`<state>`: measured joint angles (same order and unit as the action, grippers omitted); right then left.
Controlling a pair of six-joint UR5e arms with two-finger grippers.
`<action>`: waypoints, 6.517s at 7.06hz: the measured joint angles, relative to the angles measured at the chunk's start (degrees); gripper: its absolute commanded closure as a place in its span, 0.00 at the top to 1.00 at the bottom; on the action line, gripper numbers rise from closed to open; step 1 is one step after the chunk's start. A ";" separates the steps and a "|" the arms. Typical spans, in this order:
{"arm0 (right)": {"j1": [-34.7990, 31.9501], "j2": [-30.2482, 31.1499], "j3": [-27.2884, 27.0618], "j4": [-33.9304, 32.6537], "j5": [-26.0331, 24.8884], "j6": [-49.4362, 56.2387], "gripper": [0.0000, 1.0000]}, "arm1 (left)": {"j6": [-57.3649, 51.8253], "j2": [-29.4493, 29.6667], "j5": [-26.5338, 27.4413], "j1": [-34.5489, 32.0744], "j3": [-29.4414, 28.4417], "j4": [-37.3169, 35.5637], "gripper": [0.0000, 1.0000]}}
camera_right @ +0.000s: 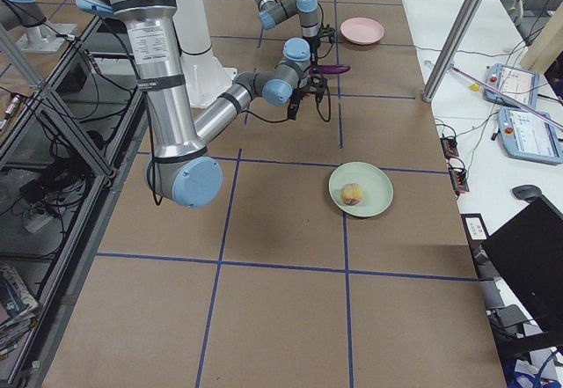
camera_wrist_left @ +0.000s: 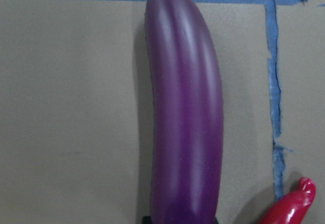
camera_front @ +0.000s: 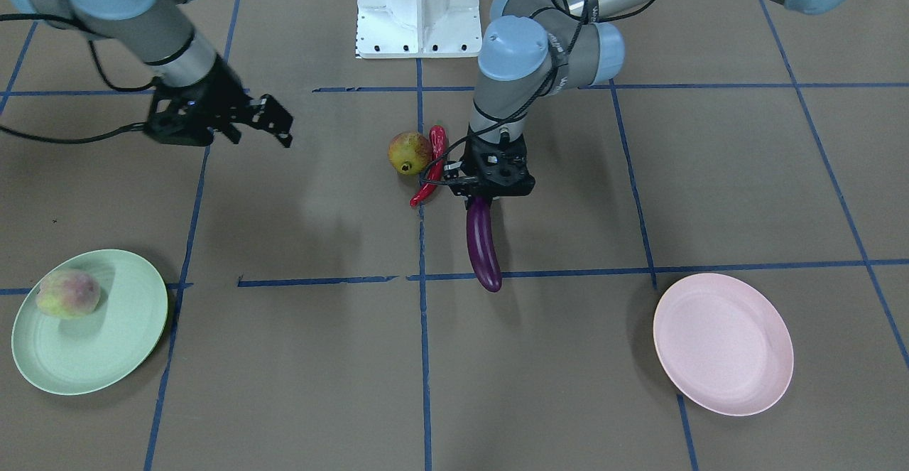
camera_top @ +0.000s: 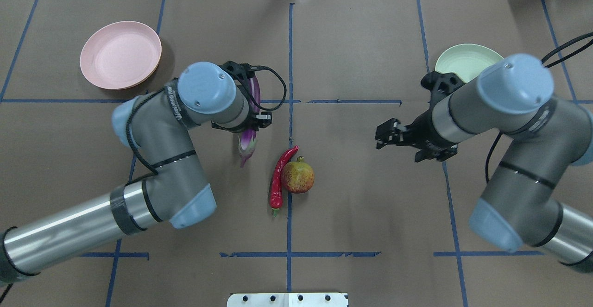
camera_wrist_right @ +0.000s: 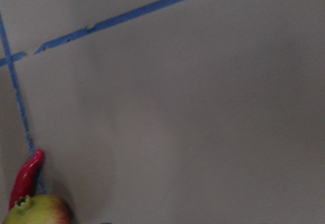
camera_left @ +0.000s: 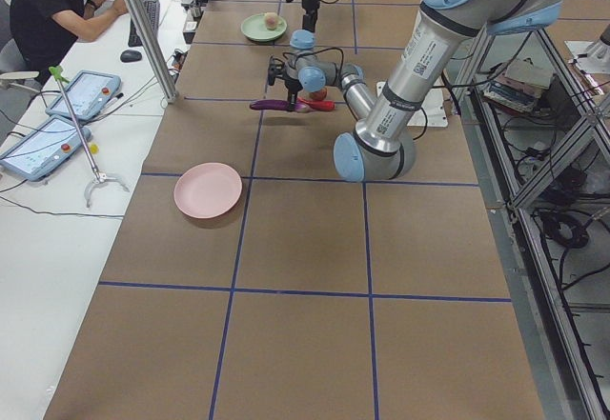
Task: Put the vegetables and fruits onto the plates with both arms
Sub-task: 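Place eggplant on pink plate with left gripper while right gripper grasps pomegranate, then carry pomegranate to green plate with right gripper while left gripper grasps red chili, then place the chili on the pink plate with the left gripper while the right arm withdraws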
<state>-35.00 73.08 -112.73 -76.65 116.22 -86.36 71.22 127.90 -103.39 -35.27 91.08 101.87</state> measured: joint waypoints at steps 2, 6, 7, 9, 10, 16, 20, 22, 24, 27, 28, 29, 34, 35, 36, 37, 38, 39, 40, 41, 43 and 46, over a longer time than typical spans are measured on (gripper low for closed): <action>7.39 -8.86 2.63 -4.22 -8.20 -8.50 1.00 | -13.46 -6.94 -5.47 -10.69 3.19 0.17 0.00; 11.54 -19.37 12.63 -7.59 -15.14 -13.18 1.00 | -36.86 -13.90 -7.85 -21.87 0.80 0.16 0.01; 12.24 -20.37 14.39 -7.56 -15.85 -13.37 1.00 | -40.01 -14.07 -7.82 -23.36 -1.69 0.33 0.01; 12.92 -22.90 18.32 -7.36 -17.08 -14.25 1.00 | -41.66 -13.43 -7.59 -24.18 -9.87 5.93 0.10; 13.26 -23.34 19.47 -7.34 -17.45 -14.53 0.59 | -40.87 -12.28 -7.55 -24.20 -14.35 9.47 0.30; 10.39 -21.20 11.84 -8.10 -17.48 -20.12 0.00 | -34.18 -7.26 -9.56 -22.27 -18.85 15.27 1.00; -4.27 -8.49 6.21 -8.83 -15.25 -8.34 0.00 | -1.03 -7.22 -5.24 -3.14 -2.74 14.91 1.00; -13.09 -7.49 14.44 -8.41 -15.21 5.80 0.00 | 4.37 -5.87 5.63 8.13 1.94 12.81 1.00; -18.79 -8.04 21.41 -8.17 -15.23 15.05 0.00 | 4.69 -1.05 8.91 11.88 2.73 3.16 1.00; -22.34 -8.22 28.95 -4.66 -15.17 20.45 1.00 | 4.63 0.76 9.68 15.79 2.73 -2.34 0.83; -22.42 -8.03 30.82 -2.52 -15.17 20.80 1.00 | 4.64 0.82 9.73 16.90 2.57 -2.93 0.40; -22.36 -8.03 31.63 -1.50 -15.06 21.03 1.00 | 4.71 0.89 9.68 17.56 2.41 -3.15 0.04; -22.63 1.26 19.57 -1.43 -7.88 21.42 1.00 | 5.01 1.65 9.12 14.73 3.23 -3.20 0.00; -23.03 6.50 13.22 -1.52 -5.08 21.45 1.00 | 4.98 1.04 8.78 10.16 4.11 -3.14 0.00; -24.11 10.78 7.70 -1.58 -1.89 21.43 1.00 | 3.87 -1.04 7.04 3.55 4.56 -2.95 0.00; -26.14 14.32 3.39 -1.58 1.85 21.46 1.00 | -0.83 -4.06 3.82 -3.32 4.23 -2.54 0.00; -28.98 17.53 0.26 -1.46 6.41 21.73 1.00 | -9.50 -6.81 0.64 -9.26 2.99 -2.25 0.01; -31.44 20.52 -2.36 -1.31 10.04 22.24 1.00 | -17.26 -8.52 -1.94 -13.61 0.68 -2.08 0.02; -32.67 22.68 -4.29 -1.25 11.72 22.65 1.00 | -23.53 -9.20 -4.06 -16.74 -2.32 -1.99 0.42; -33.16 23.79 -5.22 -1.26 12.33 22.82 1.00 | -27.77 -9.41 -5.19 -18.50 -4.95 -1.89 0.99; -34.27 24.72 -5.61 -1.41 13.07 23.33 1.00 | -30.37 -9.70 -6.47 -19.69 -7.58 -0.11 1.00; -42.05 27.41 -4.79 -1.72 19.42 35.06 1.00 | -31.00 -16.48 -20.34 -25.42 -1.34 0.74 1.00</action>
<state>-77.05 100.49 -117.52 -78.37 135.63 -51.30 40.22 111.42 -123.73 -60.69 89.74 102.60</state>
